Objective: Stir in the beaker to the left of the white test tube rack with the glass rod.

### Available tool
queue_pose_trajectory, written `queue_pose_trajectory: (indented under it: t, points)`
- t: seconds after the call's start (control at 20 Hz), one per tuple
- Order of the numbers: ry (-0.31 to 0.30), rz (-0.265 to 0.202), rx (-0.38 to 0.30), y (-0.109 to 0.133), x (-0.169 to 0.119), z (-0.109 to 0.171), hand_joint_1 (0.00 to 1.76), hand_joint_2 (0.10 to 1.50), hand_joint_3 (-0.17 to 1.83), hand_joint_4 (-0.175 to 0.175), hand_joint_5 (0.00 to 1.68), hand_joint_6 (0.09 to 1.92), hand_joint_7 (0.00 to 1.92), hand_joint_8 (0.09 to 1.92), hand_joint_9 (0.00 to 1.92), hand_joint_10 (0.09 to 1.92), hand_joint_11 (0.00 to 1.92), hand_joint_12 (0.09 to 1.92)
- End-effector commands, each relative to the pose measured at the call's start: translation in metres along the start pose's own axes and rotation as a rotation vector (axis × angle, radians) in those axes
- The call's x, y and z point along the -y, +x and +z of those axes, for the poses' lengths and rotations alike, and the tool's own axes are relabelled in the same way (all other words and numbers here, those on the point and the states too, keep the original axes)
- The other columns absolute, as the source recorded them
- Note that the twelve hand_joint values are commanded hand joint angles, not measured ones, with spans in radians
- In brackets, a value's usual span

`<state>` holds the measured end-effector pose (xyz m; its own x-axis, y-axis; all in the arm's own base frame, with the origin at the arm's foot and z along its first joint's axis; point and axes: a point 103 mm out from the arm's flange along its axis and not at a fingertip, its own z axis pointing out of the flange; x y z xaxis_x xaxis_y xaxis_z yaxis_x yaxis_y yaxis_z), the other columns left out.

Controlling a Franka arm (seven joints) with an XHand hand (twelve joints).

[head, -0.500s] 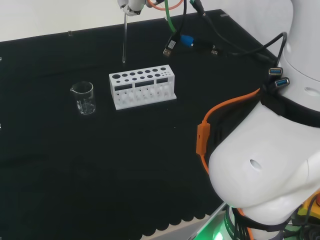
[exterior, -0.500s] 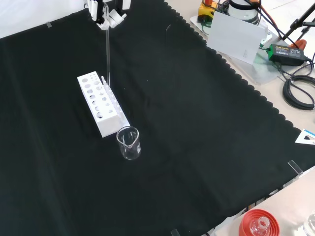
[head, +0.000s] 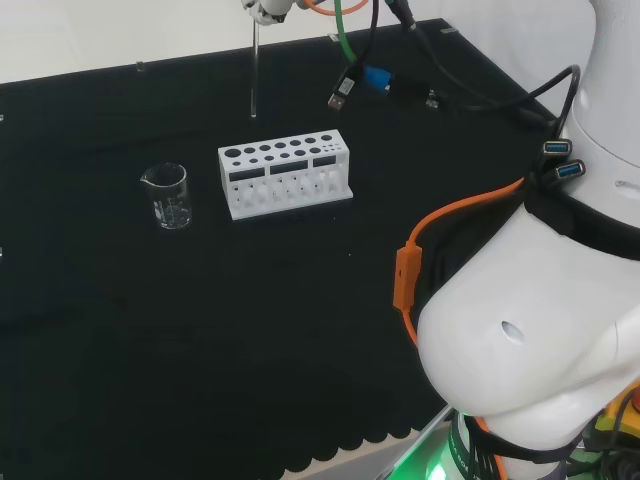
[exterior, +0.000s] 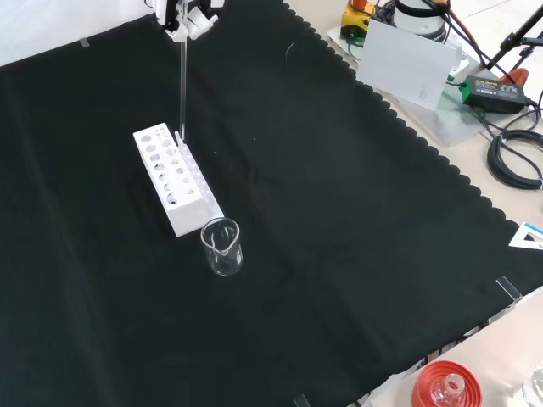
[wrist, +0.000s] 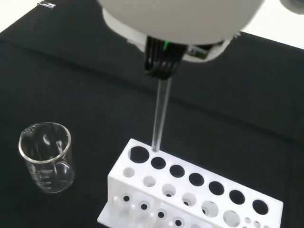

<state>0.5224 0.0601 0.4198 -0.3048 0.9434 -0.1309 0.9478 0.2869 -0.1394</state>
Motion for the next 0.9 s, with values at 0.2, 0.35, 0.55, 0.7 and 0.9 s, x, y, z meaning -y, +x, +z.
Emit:
queue_pose_trajectory:
  t: [0.2, 0.35, 0.55, 0.7, 0.9]
  points:
    - [-0.001, -0.009, 0.005, 0.008, 0.004, -0.006, 1.33, 0.53, 0.88, -0.175, 1.19, 0.72, 1.43, 0.71, 1.78, 0.44, 1.66, 0.65]
    - [-0.012, -0.027, 0.005, 0.020, 0.006, -0.012, 1.33, 0.53, 0.88, -0.175, 1.19, 0.72, 1.43, 0.71, 1.78, 0.44, 1.66, 0.66]
    - [-0.016, -0.060, 0.010, 0.039, 0.006, -0.017, 1.33, 0.53, 0.88, -0.175, 1.19, 0.72, 1.43, 0.71, 1.78, 0.43, 1.66, 0.66]
    - [-0.021, -0.094, 0.004, 0.055, 0.005, -0.019, 1.33, 0.53, 0.88, -0.175, 1.19, 0.72, 1.43, 0.71, 1.79, 0.43, 1.66, 0.66]
    - [-0.030, -0.142, -0.001, 0.077, 0.001, -0.017, 1.33, 0.53, 0.88, -0.175, 1.19, 0.72, 1.43, 0.71, 1.79, 0.43, 1.66, 0.66]
